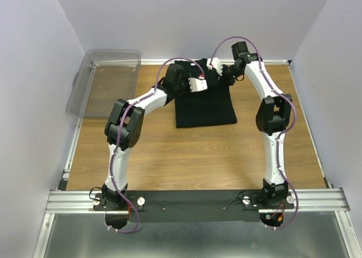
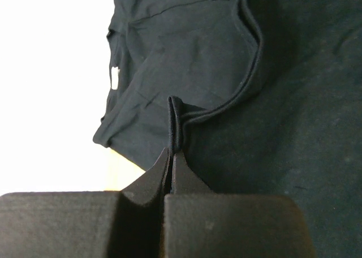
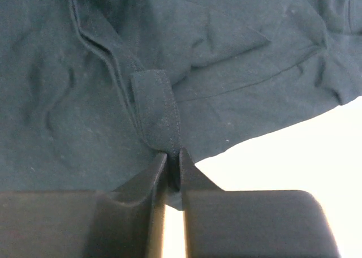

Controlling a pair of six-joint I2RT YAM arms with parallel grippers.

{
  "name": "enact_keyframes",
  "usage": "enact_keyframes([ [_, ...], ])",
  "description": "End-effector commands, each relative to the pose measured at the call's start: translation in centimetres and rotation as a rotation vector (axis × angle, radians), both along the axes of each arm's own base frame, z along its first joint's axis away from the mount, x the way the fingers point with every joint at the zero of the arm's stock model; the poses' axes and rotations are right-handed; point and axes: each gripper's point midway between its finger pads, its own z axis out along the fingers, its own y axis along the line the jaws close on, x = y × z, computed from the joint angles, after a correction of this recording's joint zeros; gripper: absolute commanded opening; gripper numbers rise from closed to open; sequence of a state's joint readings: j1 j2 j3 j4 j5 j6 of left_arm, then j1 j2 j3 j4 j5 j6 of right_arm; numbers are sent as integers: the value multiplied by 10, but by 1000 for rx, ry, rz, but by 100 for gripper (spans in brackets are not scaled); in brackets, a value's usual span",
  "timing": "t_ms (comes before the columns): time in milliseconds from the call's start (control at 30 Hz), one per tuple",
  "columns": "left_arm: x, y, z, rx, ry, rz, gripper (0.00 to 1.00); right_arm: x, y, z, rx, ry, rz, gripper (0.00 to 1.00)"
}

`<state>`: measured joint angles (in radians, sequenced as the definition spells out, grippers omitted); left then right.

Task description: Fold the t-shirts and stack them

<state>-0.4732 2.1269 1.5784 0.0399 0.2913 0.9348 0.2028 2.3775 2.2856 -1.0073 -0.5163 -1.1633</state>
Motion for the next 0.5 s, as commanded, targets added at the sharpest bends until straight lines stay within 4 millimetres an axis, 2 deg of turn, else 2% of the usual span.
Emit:
enact_keyframes([
  [0,15,11,-3,15,-6,89,31,14,1,-1,38,-8,-92,33],
  [33,18,13,3,2,-20,113,57,21,2,5,55,-23,-134,44],
  [67,19,19,17,-11,-53,158,72,27,-2,6,62,-30,-195,54],
  [100,22,24,31,-45,-83,199,80,44,0,30,115,-112,-256,54],
  [133,27,25,61,-112,-168,228,82,50,-4,42,184,-101,-373,54],
  [167,22,38,92,-151,-230,282,84,51,-12,39,192,-103,-446,57],
  [200,19,44,116,-195,-281,313,87,54,-14,51,218,-130,-488,58],
  [233,15,46,142,-261,-337,322,88,58,-15,80,274,-188,-526,59],
  [267,3,52,179,-299,-388,321,89,55,-17,84,280,-190,-533,59],
  [333,-18,53,194,-313,-396,271,89,37,-13,83,297,-150,-512,59],
  [367,-41,55,226,-333,-442,224,88,23,-12,105,313,-181,-443,59],
  [400,-63,40,209,-312,-396,123,87,-22,2,75,327,-32,-302,63],
  [433,-89,37,214,-256,-396,53,87,-49,4,88,261,-134,-66,64],
  [467,-107,30,203,-217,-378,-9,86,-81,6,78,232,-118,86,65],
])
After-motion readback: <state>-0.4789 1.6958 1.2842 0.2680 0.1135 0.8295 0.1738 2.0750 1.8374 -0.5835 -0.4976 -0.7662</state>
